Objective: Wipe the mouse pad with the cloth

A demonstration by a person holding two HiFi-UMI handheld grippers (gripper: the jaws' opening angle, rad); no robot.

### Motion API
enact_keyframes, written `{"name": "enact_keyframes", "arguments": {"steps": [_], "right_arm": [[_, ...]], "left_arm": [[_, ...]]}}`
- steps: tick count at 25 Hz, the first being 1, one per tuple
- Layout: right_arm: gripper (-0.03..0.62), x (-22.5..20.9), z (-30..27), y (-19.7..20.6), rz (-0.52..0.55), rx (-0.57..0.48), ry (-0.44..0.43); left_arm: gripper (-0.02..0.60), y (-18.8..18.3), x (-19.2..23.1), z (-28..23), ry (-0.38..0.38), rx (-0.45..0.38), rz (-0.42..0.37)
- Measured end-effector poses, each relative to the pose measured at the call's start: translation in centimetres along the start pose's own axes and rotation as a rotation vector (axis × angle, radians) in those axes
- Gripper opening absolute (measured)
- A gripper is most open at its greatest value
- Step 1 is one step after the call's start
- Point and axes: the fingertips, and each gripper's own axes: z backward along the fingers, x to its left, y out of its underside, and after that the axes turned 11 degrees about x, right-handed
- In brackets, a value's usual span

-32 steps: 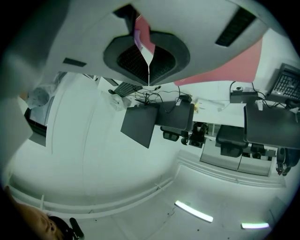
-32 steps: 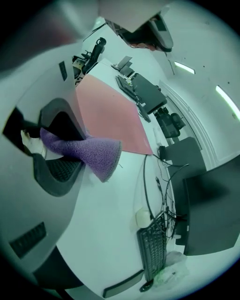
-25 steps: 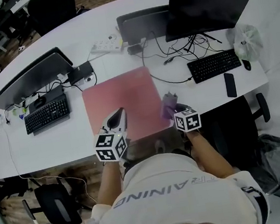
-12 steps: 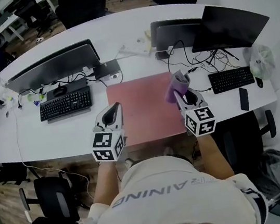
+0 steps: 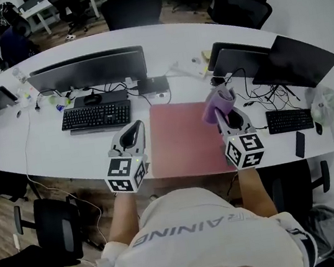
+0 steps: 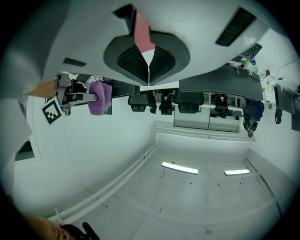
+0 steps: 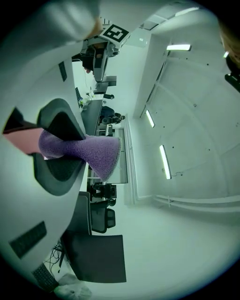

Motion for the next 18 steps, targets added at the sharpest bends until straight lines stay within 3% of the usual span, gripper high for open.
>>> {"name": "enact_keyframes", "arguments": {"steps": [18], "right_arm": [[0.103,0.7,-1.4,0.0,0.004,0.033,-0.020]], "left_arm": [[0.032,0.5,0.6,0.2,0.019,-0.006,0.065]]}}
